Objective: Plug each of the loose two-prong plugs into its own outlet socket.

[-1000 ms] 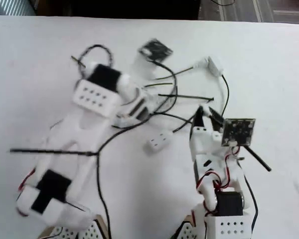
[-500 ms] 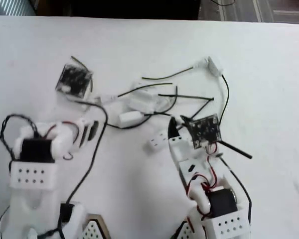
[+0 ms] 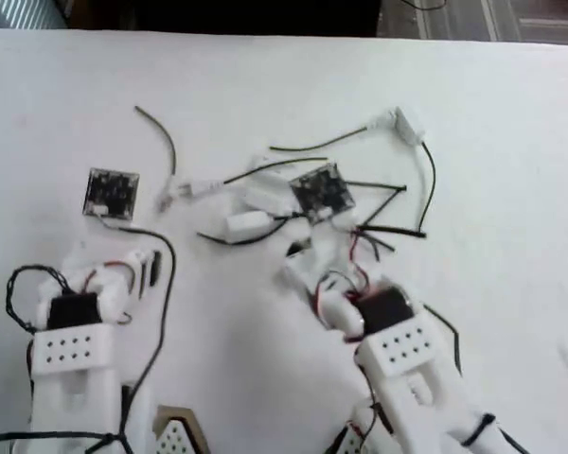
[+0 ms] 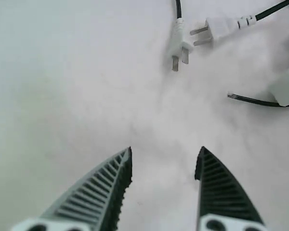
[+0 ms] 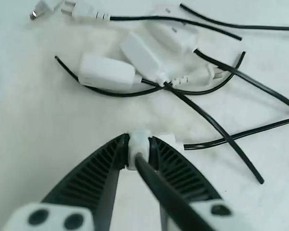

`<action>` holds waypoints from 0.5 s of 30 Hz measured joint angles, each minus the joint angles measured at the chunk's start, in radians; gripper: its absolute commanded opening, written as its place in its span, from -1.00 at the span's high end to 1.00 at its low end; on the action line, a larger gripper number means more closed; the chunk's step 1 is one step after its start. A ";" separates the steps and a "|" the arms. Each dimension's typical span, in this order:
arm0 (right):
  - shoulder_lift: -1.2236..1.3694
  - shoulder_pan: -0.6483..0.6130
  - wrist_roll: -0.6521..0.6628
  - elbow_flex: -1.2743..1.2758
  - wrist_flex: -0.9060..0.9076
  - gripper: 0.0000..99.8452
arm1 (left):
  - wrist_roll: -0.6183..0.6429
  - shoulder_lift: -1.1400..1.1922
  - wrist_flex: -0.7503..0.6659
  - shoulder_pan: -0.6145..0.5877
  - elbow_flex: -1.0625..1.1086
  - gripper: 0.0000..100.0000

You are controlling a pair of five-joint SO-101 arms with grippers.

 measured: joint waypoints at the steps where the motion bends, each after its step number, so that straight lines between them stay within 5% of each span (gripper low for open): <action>1: 0.032 -0.006 0.000 -0.009 0.000 0.97 | 0.000 0.000 -0.014 -0.003 0.017 0.56; 15: 0.347 -0.035 0.068 -0.063 -0.084 0.97 | 0.000 0.000 -0.043 -0.009 0.049 0.56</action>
